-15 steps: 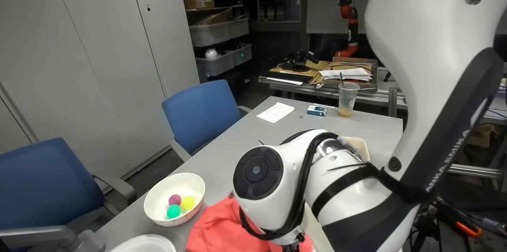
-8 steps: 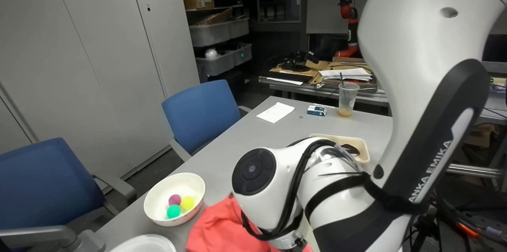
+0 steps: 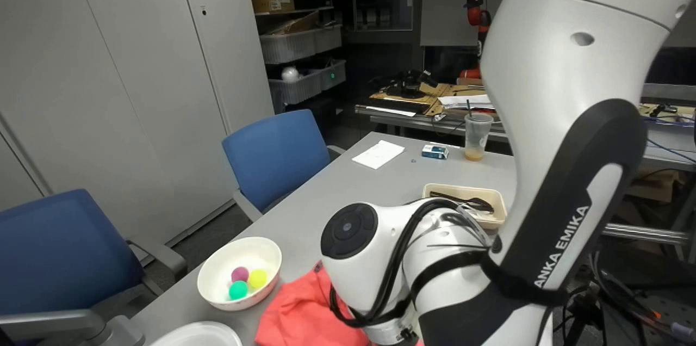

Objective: Fold the right sleeve and then the left sleeve of the sweatshirt, fold the sweatshirt in half from bottom to top

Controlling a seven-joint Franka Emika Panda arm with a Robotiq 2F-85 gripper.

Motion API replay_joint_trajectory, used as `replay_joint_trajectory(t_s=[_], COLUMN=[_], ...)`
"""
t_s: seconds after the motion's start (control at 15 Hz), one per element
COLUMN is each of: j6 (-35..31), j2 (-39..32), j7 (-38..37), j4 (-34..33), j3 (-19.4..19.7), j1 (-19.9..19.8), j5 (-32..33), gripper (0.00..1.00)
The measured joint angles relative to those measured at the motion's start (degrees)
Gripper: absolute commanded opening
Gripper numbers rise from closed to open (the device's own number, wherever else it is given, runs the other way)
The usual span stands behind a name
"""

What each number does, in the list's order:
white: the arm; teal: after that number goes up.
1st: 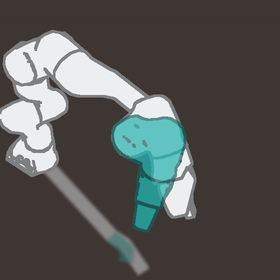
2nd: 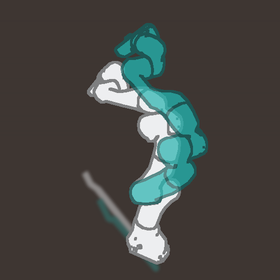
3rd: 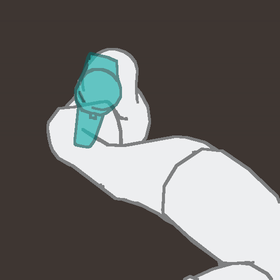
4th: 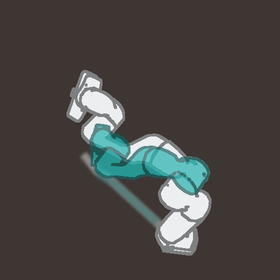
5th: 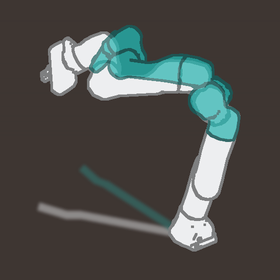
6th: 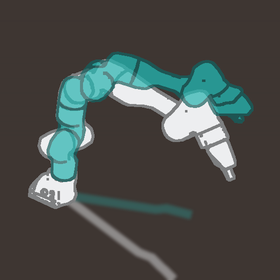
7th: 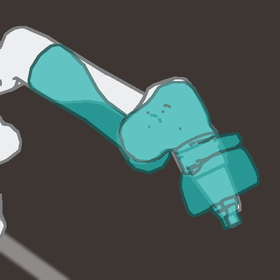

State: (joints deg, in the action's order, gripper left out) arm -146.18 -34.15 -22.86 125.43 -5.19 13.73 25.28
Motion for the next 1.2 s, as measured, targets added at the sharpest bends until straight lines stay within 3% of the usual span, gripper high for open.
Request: replay_joint_trajectory(t_s=[0.07, 0.53, 0.87, 1.07, 1.2], j6=[-0.4, -0.6, -0.2, 4.1, 8.5], j2=[-0.3, -2.2, -2.5, -0.9, 1.8], j7=[0.7, 4.3, 4.6, 4.2, 2.2], j4=[-0.2, -2.1, -2.8, -2.7, -2.3], j3=[0.1, 0.5, 1.8, 5.3, 8.6], j1=[0.0, 0.1, 0.9, 4.2, 7.2], j5=[-0.6, -3.5, -3.7, -1.4, 3.5], gripper=[0.52, 0.0, 0.01, 0.01, 0.01])
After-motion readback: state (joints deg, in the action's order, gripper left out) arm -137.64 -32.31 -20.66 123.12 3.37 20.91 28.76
